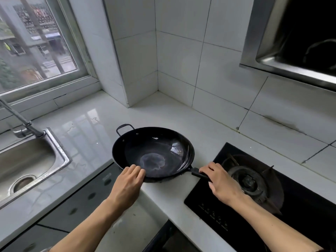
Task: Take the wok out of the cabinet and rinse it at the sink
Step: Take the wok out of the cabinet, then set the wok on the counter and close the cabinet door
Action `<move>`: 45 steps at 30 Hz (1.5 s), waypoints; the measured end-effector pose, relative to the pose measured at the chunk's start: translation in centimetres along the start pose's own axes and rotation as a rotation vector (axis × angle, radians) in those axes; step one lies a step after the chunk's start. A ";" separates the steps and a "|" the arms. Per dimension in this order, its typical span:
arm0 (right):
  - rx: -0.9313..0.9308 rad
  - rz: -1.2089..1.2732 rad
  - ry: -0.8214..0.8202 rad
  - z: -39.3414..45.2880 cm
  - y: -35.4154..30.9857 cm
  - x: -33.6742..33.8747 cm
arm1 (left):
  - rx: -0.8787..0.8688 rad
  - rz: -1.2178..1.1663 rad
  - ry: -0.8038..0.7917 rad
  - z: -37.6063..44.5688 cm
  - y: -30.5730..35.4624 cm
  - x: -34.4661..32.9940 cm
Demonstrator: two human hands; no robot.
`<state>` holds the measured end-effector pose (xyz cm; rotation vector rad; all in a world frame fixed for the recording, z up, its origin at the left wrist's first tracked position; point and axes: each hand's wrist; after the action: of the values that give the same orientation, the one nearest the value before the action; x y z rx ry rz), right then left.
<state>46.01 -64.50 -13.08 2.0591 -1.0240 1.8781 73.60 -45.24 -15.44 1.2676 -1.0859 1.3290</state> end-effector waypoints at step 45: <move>0.143 0.102 0.191 -1.1 0.9 -6.3 | 0.313 -0.044 -0.368 -6.2 3.4 -2.6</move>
<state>44.76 -62.28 -19.03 1.8836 -0.9907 2.2090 69.35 -39.76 -18.39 1.8118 -1.1168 1.2978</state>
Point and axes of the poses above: each hand's wrist, its own z-axis towards the middle knuckle, its own x-axis out of the back of the hand, y = z × x, and after that the axes turned 9 degrees about -y, right-handed
